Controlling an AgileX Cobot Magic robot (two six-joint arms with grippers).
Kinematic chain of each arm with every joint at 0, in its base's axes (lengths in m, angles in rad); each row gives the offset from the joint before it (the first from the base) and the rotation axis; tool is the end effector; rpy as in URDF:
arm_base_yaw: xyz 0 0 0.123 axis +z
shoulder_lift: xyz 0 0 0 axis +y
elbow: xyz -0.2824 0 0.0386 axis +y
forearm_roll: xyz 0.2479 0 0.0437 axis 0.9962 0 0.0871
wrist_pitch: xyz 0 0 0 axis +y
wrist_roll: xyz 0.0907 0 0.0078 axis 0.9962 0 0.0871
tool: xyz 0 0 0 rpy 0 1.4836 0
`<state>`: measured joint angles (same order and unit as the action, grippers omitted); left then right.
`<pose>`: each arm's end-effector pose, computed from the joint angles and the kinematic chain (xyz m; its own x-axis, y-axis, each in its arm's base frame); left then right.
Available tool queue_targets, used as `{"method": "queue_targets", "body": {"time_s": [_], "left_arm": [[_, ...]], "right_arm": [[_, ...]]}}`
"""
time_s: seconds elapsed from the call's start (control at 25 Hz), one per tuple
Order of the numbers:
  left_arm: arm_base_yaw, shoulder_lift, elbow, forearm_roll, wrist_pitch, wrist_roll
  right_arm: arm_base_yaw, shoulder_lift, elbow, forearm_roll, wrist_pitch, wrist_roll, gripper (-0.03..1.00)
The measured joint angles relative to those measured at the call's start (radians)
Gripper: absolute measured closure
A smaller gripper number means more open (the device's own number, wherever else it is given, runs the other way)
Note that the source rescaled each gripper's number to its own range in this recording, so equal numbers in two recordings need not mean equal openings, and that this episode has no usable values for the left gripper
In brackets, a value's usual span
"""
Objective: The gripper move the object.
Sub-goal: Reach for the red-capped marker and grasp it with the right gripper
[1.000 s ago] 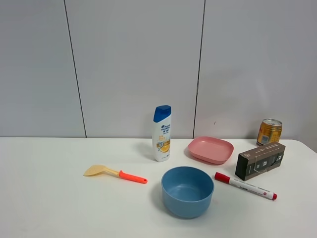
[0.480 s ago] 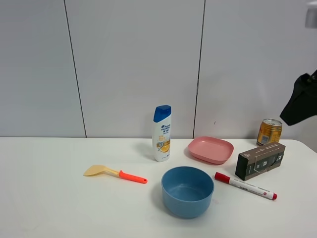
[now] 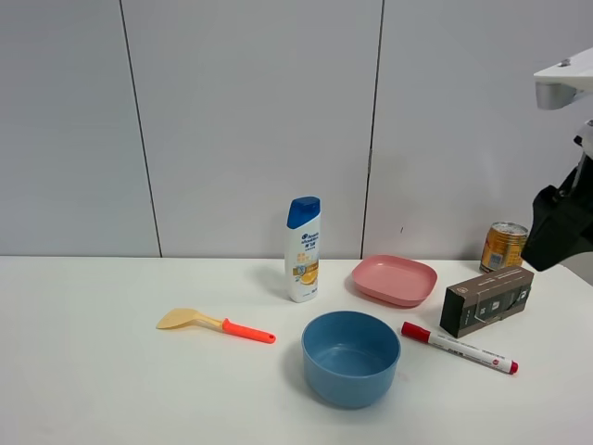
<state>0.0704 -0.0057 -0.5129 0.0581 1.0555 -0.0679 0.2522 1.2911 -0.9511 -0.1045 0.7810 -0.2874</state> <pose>-0.0074 0.0041 0.2812 -0.4281 -0.0695 -0.9011 -0.1326 0.9911 -0.0134 0.2476 0.0569 0.2857 -0.7018 -0.5453 -0.4583 -0.4926 0.8363 -0.2408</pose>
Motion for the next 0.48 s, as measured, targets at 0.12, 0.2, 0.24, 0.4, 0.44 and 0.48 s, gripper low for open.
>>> {"method": "queue_targets", "body": {"time_s": [0.12,0.2,0.24,0.4,0.44,0.48], "left_arm": [[0.0,0.0,0.0,0.0,0.0,0.0],[0.0,0.0,0.0,0.0,0.0,0.0],[0.0,0.0,0.0,0.0,0.0,0.0],[0.0,0.0,0.0,0.0,0.0,0.0],[0.0,0.0,0.0,0.0,0.0,0.0],[0.0,0.0,0.0,0.0,0.0,0.0]], "right_arm": [[0.016,0.014,0.0,-0.064,-0.02,0.034,0.06],[0.027,0.023,0.0,-0.072,-0.059,0.063,0.08],[0.033,0.029,0.0,-0.073,-0.076,0.074,0.1],[0.041,0.072,0.004,-0.062,-0.115,0.094,0.17],[0.041,0.085,0.011,-0.063,-0.121,0.098,0.17],[0.041,0.102,0.021,-0.062,-0.122,0.098,0.18]]}}
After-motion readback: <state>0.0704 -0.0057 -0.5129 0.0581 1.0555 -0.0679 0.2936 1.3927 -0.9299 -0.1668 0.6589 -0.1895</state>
